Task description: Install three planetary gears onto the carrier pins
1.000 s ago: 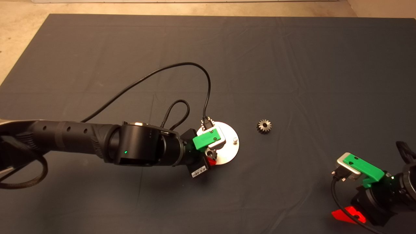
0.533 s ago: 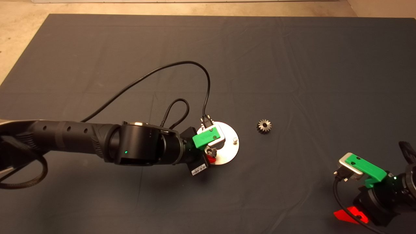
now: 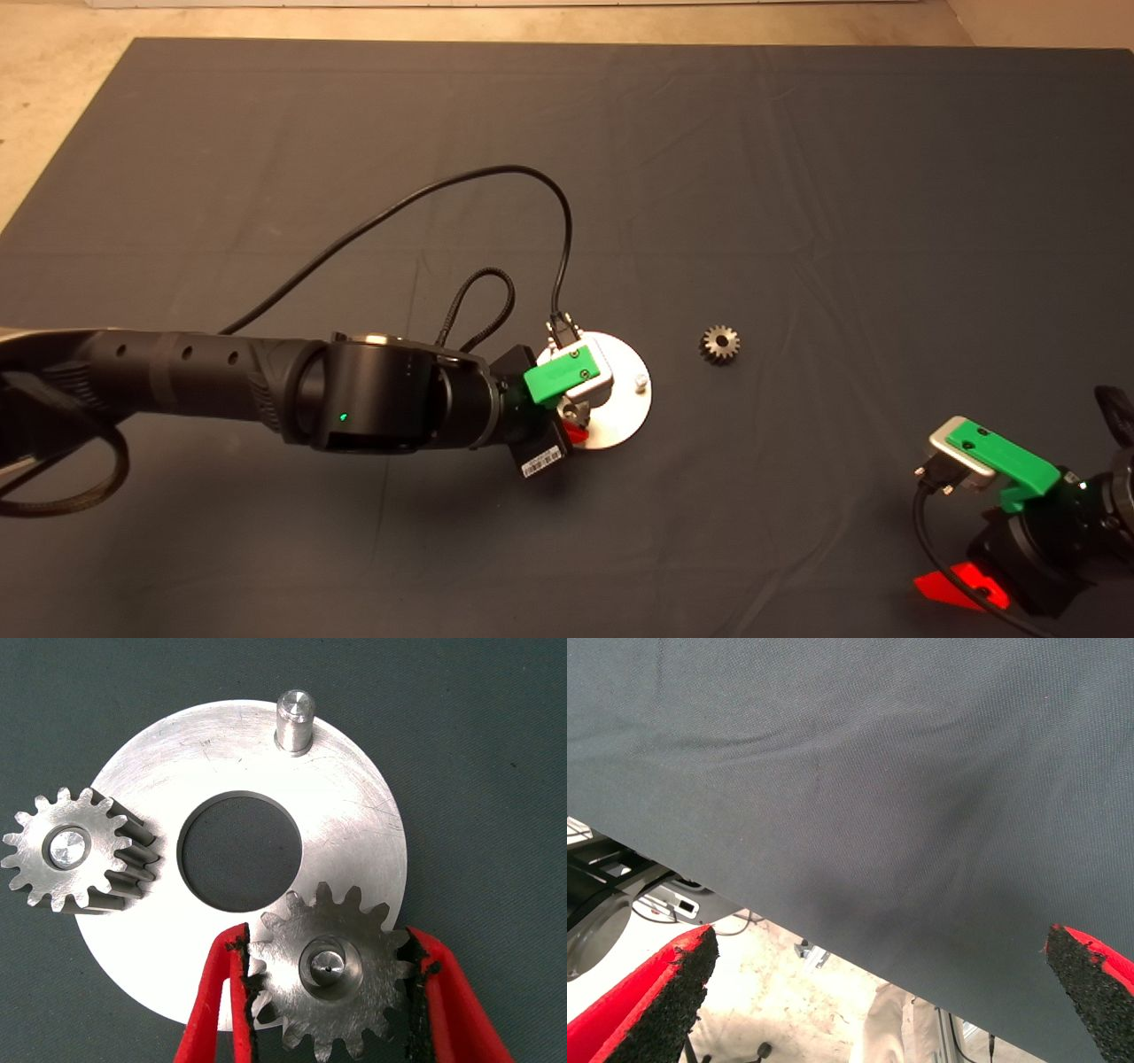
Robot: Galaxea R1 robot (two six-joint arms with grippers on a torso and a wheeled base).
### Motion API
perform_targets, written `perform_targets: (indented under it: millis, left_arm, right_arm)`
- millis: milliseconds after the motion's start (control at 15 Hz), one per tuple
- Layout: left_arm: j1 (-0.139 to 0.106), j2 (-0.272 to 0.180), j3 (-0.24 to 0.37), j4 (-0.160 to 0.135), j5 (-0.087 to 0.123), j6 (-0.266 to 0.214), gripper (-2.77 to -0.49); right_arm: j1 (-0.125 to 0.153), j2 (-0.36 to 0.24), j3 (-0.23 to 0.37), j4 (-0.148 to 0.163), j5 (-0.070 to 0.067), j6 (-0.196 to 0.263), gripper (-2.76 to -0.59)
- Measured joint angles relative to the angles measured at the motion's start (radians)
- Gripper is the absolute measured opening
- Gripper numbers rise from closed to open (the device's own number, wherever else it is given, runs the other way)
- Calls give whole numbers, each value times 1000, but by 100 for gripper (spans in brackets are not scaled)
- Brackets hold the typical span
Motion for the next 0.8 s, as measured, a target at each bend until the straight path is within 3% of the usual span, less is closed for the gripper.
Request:
perform_targets:
  millis: [800]
  left_arm:
    - [5,-1,23,11,22,-8,-261]
  right_arm:
    - [0,-20,0,0,0,-21,-60]
